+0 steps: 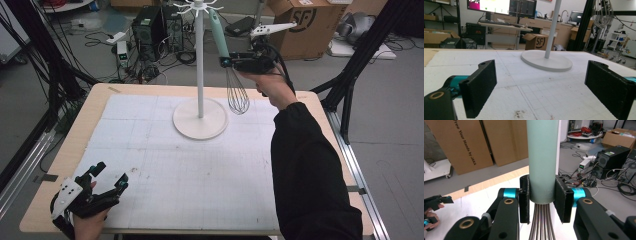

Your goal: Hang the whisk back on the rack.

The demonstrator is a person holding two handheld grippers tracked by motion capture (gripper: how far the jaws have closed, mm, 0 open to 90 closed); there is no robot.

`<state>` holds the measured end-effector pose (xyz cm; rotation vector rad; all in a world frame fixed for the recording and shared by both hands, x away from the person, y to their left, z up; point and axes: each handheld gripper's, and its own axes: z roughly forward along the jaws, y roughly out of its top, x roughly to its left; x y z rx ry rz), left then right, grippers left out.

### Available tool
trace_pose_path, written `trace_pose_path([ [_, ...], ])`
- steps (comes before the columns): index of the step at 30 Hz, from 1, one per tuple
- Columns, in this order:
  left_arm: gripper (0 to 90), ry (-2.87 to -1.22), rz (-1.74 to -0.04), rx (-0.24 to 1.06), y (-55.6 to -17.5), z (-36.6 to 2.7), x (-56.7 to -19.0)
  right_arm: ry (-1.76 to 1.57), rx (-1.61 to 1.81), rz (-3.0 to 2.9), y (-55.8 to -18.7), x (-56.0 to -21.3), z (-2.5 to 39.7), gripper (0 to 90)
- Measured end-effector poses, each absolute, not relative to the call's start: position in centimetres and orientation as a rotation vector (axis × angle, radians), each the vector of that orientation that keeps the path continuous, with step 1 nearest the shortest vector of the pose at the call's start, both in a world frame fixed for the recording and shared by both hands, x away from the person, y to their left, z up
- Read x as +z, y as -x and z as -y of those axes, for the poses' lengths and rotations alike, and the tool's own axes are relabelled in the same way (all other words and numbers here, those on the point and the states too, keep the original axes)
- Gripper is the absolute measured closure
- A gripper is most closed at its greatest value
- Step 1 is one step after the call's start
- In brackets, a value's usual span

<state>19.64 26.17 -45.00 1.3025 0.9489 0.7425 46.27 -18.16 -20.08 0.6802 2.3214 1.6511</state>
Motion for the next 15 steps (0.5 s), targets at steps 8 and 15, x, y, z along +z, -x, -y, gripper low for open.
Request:
trace_pose_path([
  [8,11.0,-1.301,-0.947,0.743,-19.60,-26.15,-44.98,-0.672,1.621,-2.325,-46.26,-20.26,17.51,68.6],
  [15,11.0,-1.301,-0.949,0.744,-19.58,-26.13,-44.96,-0.672,1.619,-2.330,-46.26,-20.30,17.39,67.9],
])
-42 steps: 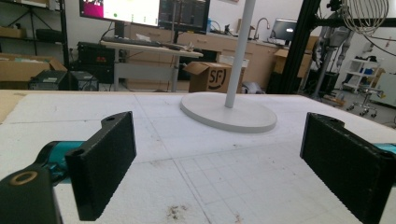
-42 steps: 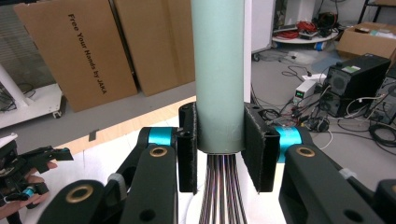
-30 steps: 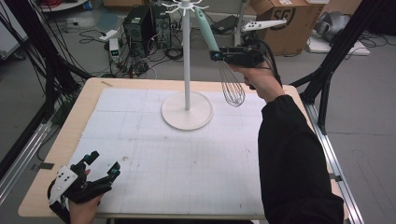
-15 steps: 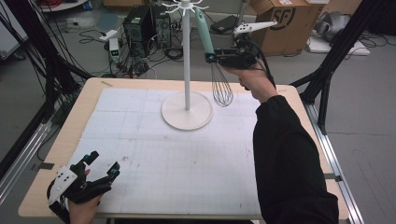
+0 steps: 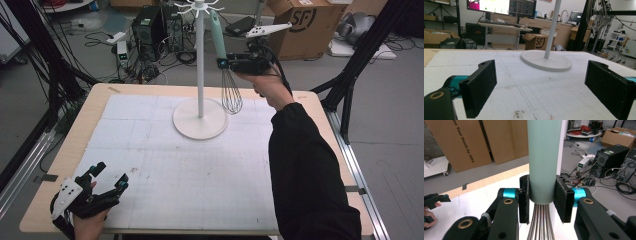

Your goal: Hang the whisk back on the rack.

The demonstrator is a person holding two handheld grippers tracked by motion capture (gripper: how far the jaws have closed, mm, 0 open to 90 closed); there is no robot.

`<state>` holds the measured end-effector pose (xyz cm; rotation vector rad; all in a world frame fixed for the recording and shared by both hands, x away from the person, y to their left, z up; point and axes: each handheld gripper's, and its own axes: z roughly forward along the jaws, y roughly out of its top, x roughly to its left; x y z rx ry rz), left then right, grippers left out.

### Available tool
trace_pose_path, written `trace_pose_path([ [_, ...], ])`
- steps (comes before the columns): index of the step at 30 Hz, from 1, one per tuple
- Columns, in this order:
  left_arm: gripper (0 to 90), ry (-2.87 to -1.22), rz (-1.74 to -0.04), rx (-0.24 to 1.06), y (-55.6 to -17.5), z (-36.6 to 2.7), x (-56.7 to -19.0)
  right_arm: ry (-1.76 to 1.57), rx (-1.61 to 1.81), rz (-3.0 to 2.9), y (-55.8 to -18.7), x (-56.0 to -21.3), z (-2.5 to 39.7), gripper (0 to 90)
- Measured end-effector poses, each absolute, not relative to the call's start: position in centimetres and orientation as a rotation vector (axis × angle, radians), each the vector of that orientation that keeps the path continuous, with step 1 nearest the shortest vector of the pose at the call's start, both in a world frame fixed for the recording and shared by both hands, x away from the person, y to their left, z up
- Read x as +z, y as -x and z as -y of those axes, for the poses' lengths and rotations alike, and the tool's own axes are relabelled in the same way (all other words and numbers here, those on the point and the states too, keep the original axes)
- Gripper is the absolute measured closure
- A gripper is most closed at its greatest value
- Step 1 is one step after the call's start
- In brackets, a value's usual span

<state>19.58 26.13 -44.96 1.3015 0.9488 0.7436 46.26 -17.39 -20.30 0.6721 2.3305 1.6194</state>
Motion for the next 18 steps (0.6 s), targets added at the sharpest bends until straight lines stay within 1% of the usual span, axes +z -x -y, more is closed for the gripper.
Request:
trace_pose_path([
  [1,11.0,-1.302,-0.949,0.743,-19.6,-26.1,-45.0,-0.674,1.617,-2.330,-46.3,-20.3,17.4,66.6],
  [2,11.0,-1.301,-0.948,0.743,-19.6,-26.1,-45.0,-0.672,1.618,-2.335,-46.3,-20.3,17.4,63.2],
  [4,11.0,-1.304,-0.948,0.742,-19.6,-26.1,-45.0,-0.660,1.615,-2.352,-46.3,-20.4,17.4,61.6],
  [6,11.0,-1.305,-0.948,0.740,-19.6,-26.1,-45.0,-0.666,1.626,-2.364,-46.3,-20.4,17.5,57.0],
  [8,10.9,-1.307,-0.947,0.741,-19.6,-26.1,-45.0,-0.658,1.622,-2.365,-46.3,-20.3,17.6,55.3],
  [11,11.0,-1.306,-0.948,0.742,-19.6,-26.1,-45.0,-0.671,1.630,-2.350,-46.1,-20.2,17.8,48.2],
  [14,10.9,-1.309,-0.947,0.743,-19.6,-26.0,-45.0,-0.662,1.638,-2.334,-45.6,-20.0,18.1,46.7],
  [16,11.0,-1.310,-0.946,0.742,-19.6,-26.0,-45.0,-0.655,1.648,-2.310,-45.3,-20.0,18.4,43.0],
  [18,11.0,-1.310,-0.944,0.742,-19.6,-26.0,-45.0,-0.652,1.649,-2.310,-44.9,-20.4,18.7,42.7],
])
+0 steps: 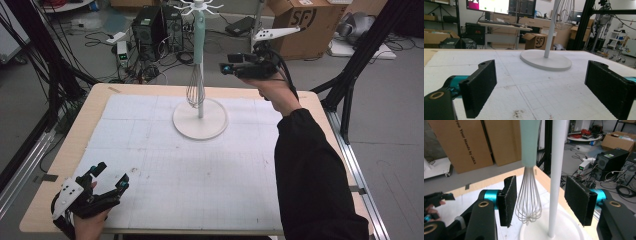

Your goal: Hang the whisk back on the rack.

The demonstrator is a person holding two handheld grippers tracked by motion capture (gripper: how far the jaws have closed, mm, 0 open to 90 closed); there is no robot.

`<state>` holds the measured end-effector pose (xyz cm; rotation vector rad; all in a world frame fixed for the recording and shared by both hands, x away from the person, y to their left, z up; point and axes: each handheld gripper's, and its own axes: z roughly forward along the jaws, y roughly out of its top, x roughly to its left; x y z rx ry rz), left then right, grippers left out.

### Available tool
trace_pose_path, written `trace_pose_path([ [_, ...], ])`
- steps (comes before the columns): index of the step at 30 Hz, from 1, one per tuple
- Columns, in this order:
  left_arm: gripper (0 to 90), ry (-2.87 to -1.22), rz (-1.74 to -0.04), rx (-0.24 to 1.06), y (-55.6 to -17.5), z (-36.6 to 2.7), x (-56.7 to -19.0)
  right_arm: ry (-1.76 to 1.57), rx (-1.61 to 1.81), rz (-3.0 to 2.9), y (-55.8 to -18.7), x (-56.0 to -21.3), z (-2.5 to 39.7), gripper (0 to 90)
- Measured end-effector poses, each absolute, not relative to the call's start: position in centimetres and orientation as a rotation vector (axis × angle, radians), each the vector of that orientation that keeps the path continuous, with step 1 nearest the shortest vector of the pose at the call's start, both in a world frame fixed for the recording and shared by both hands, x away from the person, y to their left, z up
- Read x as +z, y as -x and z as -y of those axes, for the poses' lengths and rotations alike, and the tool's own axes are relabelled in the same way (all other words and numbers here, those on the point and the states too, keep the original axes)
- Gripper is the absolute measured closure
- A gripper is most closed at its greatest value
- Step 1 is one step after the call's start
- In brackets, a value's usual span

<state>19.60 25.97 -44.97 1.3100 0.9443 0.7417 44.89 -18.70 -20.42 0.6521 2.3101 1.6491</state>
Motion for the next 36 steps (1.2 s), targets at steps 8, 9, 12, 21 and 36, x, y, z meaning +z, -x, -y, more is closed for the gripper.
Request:
trace_pose_path([
  [8,11.0,-1.316,-0.937,0.738,-19.7,-25.6,-45.0,-0.659,1.648,-2.286,-43.0,-22.4,20.8,39.1],
  [9,10.9,-1.316,-0.939,0.736,-19.7,-25.6,-45.0,-0.657,1.651,-2.283,-42.7,-22.6,21.2,39.0],
  [12,11.0,-1.322,-0.939,0.739,-19.8,-25.6,-45.0,-0.666,1.656,-2.264,-42.0,-23.0,22.1,38.3],
  [21,11.0,-1.325,-0.939,0.741,-19.8,-25.4,-45.0,-0.653,1.694,-2.188,-39.2,-23.9,24.8,37.7],
  [36,11.0,-1.326,-0.935,0.749,-19.8,-25.3,-45.1,-0.662,1.761,-2.103,-34.6,-26.8,27.7,36.9],
])
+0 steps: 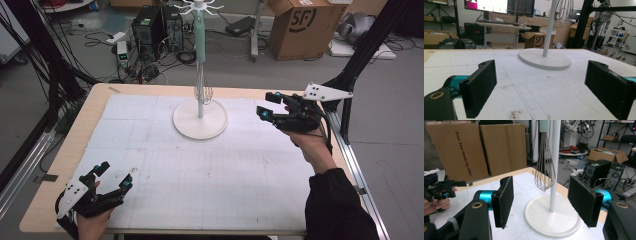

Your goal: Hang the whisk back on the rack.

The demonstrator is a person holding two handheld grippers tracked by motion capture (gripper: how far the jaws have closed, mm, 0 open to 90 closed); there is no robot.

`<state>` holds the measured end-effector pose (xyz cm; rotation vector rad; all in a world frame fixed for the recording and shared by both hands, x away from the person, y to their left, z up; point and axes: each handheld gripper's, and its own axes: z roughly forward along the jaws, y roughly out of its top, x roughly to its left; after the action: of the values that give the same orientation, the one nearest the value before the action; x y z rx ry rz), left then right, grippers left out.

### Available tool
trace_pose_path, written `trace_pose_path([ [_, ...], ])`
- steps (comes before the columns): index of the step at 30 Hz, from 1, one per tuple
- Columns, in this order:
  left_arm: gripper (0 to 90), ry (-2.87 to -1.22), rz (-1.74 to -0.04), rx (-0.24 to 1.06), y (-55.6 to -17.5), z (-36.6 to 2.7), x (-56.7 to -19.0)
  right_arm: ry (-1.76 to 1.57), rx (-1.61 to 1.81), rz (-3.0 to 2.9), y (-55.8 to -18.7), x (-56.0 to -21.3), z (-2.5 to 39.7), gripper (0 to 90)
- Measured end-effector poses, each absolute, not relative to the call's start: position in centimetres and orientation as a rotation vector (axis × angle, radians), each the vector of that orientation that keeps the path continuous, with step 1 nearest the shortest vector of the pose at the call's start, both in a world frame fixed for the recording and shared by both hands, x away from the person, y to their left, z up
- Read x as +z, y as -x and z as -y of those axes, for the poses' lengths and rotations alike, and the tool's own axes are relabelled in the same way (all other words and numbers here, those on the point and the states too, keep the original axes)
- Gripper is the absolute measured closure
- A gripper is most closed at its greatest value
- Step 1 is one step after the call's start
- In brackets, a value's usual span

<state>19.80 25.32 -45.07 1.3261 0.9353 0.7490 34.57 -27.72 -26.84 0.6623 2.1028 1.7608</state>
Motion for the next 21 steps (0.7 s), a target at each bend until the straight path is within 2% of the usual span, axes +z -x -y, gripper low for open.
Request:
trace_pose_path([
  [21,11.0,-1.329,-0.925,0.747,-19.9,-25.1,-45.1,-0.717,1.767,-2.089,-29.8,-32.9,29.0,36.4],
])
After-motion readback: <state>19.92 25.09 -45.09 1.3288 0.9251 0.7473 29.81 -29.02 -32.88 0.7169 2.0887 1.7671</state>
